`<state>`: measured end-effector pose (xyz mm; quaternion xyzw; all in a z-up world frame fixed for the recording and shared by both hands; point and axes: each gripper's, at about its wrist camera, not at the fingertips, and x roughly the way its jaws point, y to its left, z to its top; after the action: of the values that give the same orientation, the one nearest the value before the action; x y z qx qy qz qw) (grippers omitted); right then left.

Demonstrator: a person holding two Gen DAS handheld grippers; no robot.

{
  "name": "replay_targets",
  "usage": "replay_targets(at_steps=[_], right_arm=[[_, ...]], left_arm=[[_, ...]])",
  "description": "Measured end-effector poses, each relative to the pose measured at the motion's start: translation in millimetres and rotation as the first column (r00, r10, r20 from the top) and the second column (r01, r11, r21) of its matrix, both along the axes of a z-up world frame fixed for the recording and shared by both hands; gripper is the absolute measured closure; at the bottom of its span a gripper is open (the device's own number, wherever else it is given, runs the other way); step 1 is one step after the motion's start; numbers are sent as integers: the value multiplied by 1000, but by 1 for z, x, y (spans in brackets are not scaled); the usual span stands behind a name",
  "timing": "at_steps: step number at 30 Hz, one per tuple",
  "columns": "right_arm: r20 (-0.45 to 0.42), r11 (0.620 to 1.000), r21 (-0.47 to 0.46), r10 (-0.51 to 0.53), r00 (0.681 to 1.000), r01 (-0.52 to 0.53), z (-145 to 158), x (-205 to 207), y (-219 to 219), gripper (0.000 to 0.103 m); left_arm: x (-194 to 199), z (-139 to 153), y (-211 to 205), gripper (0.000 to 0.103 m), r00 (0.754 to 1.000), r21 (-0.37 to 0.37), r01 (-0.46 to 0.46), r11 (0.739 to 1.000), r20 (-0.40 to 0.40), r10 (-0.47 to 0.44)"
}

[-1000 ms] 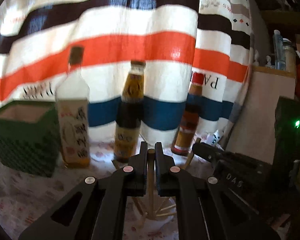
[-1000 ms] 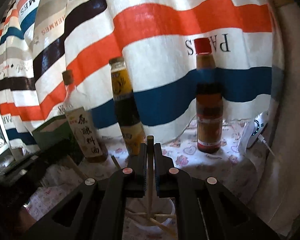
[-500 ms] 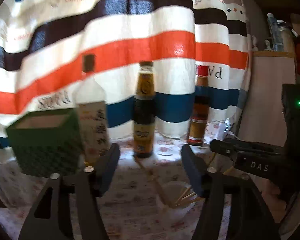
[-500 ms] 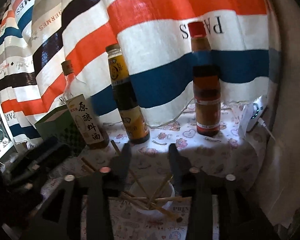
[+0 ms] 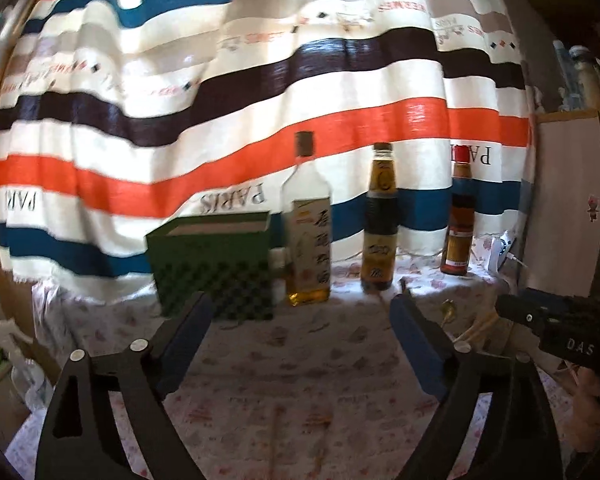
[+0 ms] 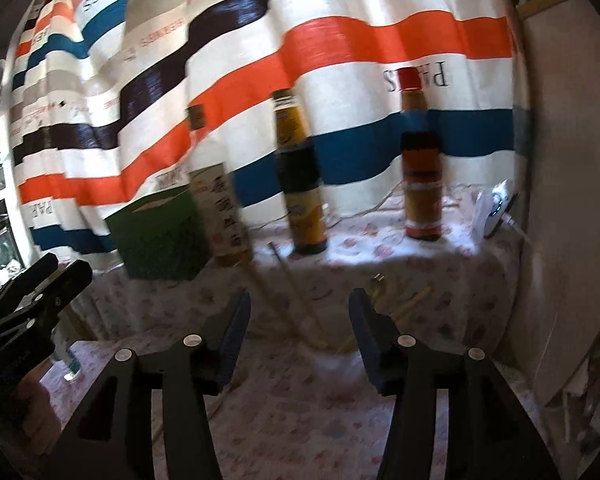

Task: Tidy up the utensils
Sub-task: 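Move both open tools back over the gold fork and last chopsticks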

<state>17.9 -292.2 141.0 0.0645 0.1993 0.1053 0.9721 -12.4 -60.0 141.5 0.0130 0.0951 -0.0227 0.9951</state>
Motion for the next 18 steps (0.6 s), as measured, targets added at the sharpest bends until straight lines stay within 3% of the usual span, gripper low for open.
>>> replay_targets(at_steps=[3, 7, 9, 14, 18], right_arm=[[-44, 1000, 14, 10, 999, -10, -12, -5, 15, 45], [-108, 997, 53, 65, 992, -60, -32, -7, 33, 45], [-118, 999, 26, 48, 992, -45, -42, -4, 43, 45], [-126, 999, 9, 40, 991, -39, -65, 9, 52, 45], [-169, 999, -10, 29, 985, -31, -85, 20, 54, 45]], left_arm=[[-4, -23, 25, 7, 1000, -56, -15, 998, -17, 14], [6, -65, 49, 7, 994, -117, -45, 992, -106, 32], [16, -86, 60, 7, 988, -145, -13, 989, -155, -10], [44, -129, 77, 7, 949, -168, -47, 985, -314, -8], [53, -139, 81, 7, 932, -178, -49, 983, -361, -18]])
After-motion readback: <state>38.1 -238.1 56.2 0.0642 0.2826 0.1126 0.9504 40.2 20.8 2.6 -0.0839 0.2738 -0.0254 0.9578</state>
